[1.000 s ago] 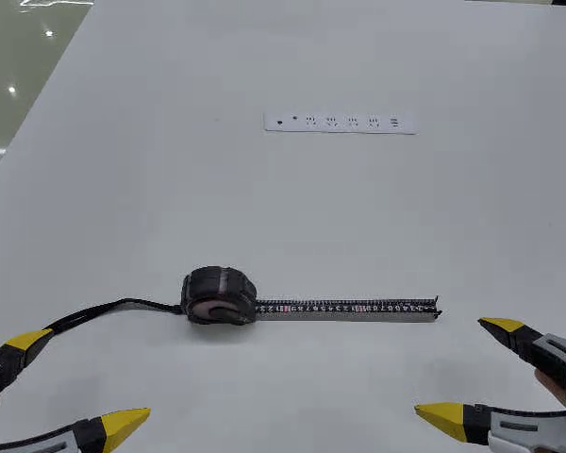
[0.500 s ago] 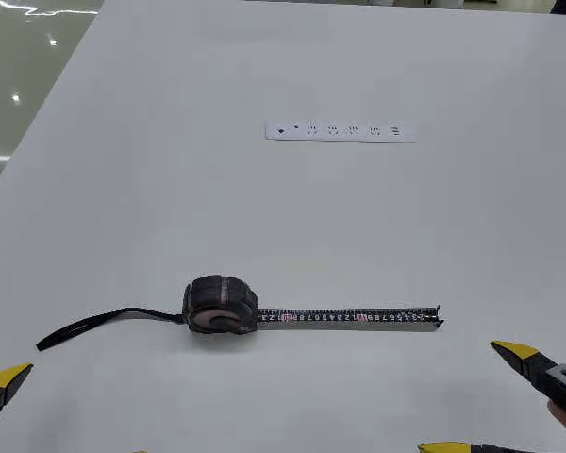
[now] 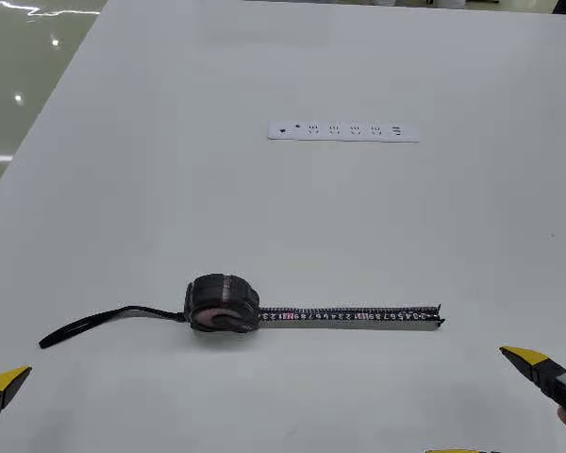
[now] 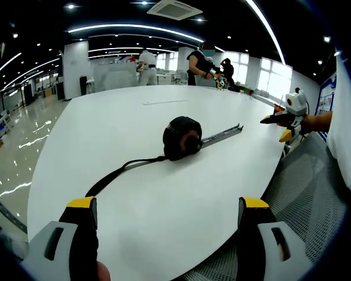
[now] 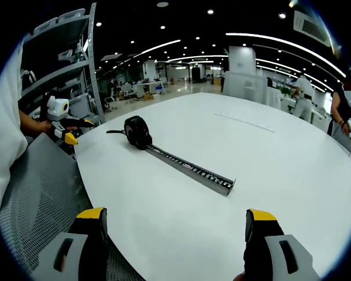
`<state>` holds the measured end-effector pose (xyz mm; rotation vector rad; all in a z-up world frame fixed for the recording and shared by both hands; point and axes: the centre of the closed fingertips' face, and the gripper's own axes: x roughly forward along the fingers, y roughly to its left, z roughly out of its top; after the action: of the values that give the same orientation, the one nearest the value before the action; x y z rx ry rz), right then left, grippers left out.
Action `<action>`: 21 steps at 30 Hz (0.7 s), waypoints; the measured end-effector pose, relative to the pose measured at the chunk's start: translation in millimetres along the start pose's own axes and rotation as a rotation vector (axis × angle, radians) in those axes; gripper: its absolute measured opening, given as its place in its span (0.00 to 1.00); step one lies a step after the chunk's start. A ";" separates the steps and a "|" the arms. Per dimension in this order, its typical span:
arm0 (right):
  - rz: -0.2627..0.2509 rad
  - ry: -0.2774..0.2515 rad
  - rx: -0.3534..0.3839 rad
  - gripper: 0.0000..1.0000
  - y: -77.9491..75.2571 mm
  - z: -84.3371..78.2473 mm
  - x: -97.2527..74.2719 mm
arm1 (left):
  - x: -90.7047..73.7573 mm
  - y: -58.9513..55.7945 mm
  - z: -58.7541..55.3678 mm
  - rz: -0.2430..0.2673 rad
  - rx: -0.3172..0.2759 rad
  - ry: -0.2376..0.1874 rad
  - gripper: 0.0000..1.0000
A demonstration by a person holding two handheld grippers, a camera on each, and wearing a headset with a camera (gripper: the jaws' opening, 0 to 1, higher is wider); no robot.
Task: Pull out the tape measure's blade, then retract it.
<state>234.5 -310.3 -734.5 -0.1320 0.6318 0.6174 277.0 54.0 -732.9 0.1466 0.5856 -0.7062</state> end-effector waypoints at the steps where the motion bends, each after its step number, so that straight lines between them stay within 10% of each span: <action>1: -0.004 0.002 -0.006 0.99 -0.6 -0.4 -0.2 | 0.1 -0.5 0.6 -0.002 0.000 -0.004 0.98; 21: -0.005 0.006 0.011 0.99 0.1 -3.7 0.2 | 3.6 -5.0 9.8 -0.009 -0.014 -0.014 0.96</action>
<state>232.7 -311.3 -737.6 -0.1247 0.6402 0.6090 280.4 45.1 -726.4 0.1260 0.5776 -0.7110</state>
